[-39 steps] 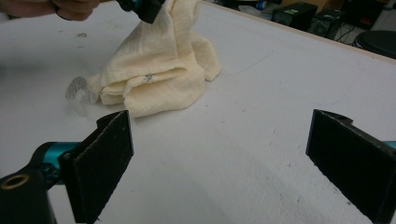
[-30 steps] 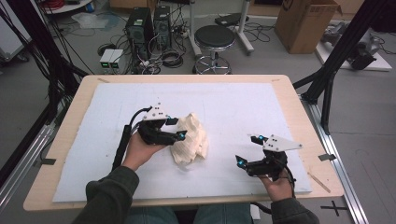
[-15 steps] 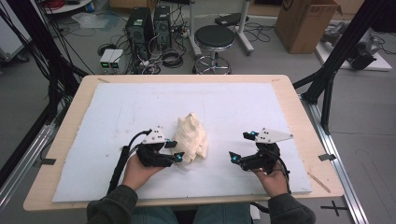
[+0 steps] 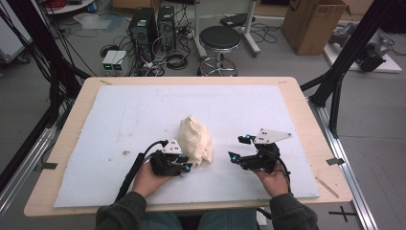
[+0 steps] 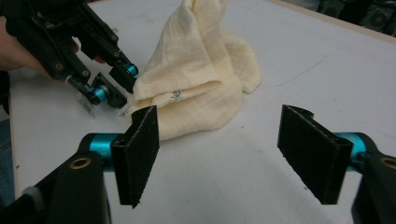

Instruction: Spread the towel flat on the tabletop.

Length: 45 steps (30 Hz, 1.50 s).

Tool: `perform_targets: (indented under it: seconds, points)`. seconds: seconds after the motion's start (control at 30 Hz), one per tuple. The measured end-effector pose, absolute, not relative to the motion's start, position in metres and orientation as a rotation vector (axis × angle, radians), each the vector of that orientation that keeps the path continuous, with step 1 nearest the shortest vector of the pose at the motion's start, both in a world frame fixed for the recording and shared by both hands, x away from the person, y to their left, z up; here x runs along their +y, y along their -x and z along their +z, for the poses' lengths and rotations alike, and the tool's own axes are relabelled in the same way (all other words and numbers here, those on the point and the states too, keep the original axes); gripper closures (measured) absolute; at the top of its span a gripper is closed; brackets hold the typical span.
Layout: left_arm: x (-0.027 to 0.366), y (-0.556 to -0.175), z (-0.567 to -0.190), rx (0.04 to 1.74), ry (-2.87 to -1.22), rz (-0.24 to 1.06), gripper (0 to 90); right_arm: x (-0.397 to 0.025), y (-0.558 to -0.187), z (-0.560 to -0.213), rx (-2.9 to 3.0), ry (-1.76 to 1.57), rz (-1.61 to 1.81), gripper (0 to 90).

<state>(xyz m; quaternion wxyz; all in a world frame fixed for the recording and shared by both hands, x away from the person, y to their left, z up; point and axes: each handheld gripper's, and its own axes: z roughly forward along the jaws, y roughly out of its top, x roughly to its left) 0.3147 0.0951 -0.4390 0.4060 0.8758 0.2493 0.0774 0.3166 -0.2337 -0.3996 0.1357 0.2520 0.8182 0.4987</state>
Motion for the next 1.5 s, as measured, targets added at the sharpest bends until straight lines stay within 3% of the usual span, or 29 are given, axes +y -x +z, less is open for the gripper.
perform_targets:
  seconds: [0.07,0.17,0.8,1.1,1.5]
  points:
    - [0.096,-0.315,-0.439,0.614,-2.213,0.184,81.6,-0.228,-0.319,-0.402,2.407,-0.702,1.436,37.5]
    - [0.097,-0.314,-0.437,0.603,-2.215,0.197,83.9,-0.217,-0.323,-0.407,2.471,-0.652,1.422,46.4]
    - [0.151,-0.305,-0.411,0.614,-2.137,0.258,84.2,-0.161,-0.344,-0.436,2.722,-0.554,1.326,60.8]
    - [0.172,-0.302,-0.406,0.629,-2.125,0.285,84.2,-0.148,-0.348,-0.442,2.734,-0.507,1.237,80.6]
    - [0.197,-0.29,-0.391,0.619,-2.111,0.332,84.1,-0.188,-0.334,-0.405,2.67,-0.473,1.324,81.6]
